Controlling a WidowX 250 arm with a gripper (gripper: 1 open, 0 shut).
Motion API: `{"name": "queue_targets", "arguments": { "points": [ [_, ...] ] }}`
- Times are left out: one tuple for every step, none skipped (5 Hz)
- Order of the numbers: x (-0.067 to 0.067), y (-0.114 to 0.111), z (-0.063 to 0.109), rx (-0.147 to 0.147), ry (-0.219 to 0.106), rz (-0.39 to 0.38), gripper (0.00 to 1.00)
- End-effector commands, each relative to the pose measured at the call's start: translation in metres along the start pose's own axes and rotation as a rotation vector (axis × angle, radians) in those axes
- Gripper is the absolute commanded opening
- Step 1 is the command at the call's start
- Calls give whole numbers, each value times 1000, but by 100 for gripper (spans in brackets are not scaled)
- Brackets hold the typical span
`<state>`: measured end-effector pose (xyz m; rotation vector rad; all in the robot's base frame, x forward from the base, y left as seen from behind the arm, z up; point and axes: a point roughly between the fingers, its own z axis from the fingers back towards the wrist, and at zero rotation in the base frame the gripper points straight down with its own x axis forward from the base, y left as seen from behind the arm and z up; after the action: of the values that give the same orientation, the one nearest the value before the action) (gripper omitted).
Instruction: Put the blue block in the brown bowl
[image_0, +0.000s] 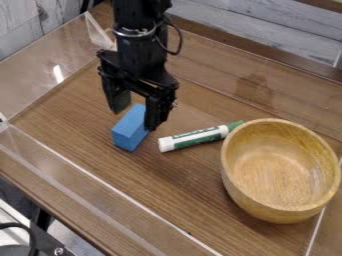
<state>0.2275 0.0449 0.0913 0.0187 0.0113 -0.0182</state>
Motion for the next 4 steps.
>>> {"name": "queue_targets", "arguments": {
  "points": [
    [3, 3, 3, 3, -27, 1, 100],
    [2, 4, 0, -4, -24, -5, 100],
    [1, 5, -3, -11, -21, -12, 100],
    [0, 6, -6, -18, -20, -18, 100]
  ]
}}
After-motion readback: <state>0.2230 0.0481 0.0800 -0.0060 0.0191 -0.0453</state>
